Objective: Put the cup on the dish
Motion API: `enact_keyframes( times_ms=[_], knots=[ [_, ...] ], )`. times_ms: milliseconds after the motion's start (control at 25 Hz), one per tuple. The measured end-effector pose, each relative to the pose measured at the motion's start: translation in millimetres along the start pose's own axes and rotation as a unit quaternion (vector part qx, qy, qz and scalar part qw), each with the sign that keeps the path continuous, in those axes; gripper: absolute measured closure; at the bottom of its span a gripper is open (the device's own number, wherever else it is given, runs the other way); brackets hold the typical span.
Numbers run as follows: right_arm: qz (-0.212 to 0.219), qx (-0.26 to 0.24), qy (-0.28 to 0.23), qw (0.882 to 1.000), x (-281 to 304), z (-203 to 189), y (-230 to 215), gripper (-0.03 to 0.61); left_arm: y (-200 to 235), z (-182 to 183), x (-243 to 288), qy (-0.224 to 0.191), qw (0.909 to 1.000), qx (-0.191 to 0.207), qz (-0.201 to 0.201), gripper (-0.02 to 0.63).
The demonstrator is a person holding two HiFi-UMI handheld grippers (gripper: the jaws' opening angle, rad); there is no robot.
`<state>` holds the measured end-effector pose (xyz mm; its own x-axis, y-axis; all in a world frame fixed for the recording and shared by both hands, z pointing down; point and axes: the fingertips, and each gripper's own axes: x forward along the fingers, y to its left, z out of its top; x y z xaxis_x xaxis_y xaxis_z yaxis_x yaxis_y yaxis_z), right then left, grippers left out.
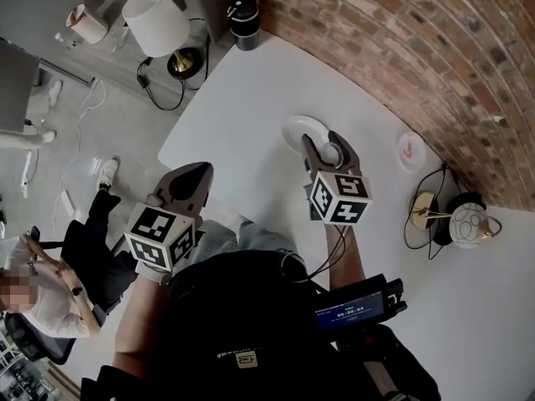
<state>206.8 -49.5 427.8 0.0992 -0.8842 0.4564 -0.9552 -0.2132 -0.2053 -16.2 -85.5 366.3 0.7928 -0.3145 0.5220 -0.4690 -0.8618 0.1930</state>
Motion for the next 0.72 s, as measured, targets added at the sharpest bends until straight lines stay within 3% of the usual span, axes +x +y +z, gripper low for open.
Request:
enact_keyframes(
  times_ms=[320, 720],
  knots=[
    [0.003, -0.029, 0.006, 1.000, 23, -3, -7, 0.327, 2, -11, -2, 0.006, 0.9998, -0.017, 0.012, 0.609],
    [-0.035, -0.048, 0.006, 0.998, 54, -9, -20, 0.327, 19, -15, -3, 0.011, 0.9997, -0.019, 0.013, 0.609]
  ],
)
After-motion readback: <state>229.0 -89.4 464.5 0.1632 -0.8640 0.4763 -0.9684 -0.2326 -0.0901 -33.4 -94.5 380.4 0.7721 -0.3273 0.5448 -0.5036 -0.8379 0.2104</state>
